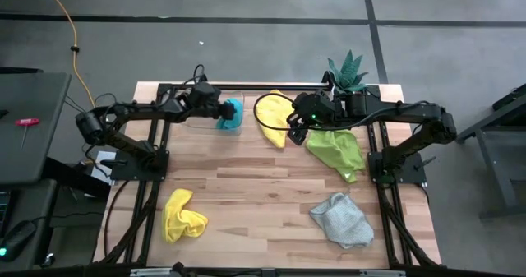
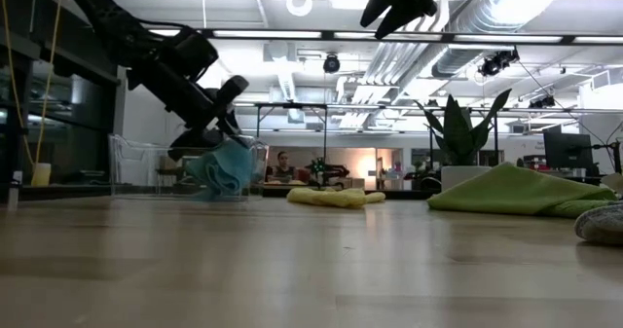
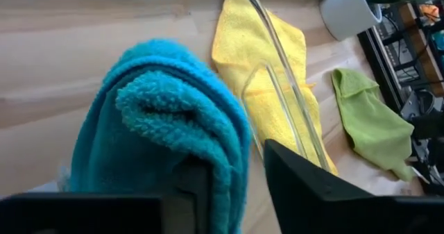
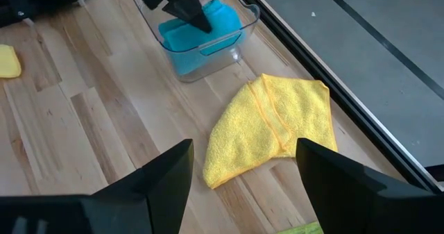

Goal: Fold microfiber towels
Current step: Put the blue towel into the transparent bin

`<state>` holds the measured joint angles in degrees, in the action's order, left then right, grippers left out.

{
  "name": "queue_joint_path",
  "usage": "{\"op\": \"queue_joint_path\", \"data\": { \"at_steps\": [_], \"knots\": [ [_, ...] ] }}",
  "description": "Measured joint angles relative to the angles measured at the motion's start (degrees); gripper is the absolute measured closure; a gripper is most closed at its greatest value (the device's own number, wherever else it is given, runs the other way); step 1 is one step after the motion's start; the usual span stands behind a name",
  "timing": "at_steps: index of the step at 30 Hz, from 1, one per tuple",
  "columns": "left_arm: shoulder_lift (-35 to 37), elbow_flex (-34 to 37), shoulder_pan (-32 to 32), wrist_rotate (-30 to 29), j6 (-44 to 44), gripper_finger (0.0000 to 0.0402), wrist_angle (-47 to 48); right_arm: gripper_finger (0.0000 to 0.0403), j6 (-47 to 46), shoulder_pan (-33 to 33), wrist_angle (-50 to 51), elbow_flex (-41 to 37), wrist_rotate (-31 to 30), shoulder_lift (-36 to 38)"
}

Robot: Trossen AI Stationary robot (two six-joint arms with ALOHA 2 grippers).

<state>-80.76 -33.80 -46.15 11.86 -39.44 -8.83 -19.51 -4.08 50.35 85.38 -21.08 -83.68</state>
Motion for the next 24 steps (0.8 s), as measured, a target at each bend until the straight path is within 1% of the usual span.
{"op": "queue_joint_path", "data": {
  "at_steps": [3,9,14,16,18,20,22,24],
  "knots": [
    [0.1,-0.4,-2.1,2.1,1.3,0.0252,0.1,0.0155,0.0,0.0,0.0,0.0,0.0,0.0],
    [0.1,-2.8,-7.6,10.5,3.3,0.0206,0.5,0.0155,0.0,0.0,0.0,0.0,0.0,0.0],
    [0.1,-6.5,-10.5,17.3,7.3,0.0197,4.8,0.0155,0.0,0.0,0.0,0.0,0.0,0.0],
    [0.1,-8.3,-10.6,18.3,10.3,0.0202,7.2,0.0155,0.0,0.0,0.0,0.0,0.0,0.0],
    [0.1,-9.6,-9.8,18.5,13.9,0.0216,9.8,0.0155,-0.1,0.0,0.0,0.0,0.0,0.0],
    [0.1,-10.6,-8.2,16.8,17.1,0.0245,12.2,0.0155,-0.6,0.0,0.0,0.0,0.0,0.0],
    [0.1,-10.8,-6.5,13.7,20.3,0.0294,13.2,0.0155,-1.2,0.0,0.0,0.0,0.0,0.0],
    [-0.4,-10.8,-5.2,10.5,22.9,0.036,13.8,0.0155,-1.2,0.0,0.0,0.0,0.0,0.0]
  ]
}}
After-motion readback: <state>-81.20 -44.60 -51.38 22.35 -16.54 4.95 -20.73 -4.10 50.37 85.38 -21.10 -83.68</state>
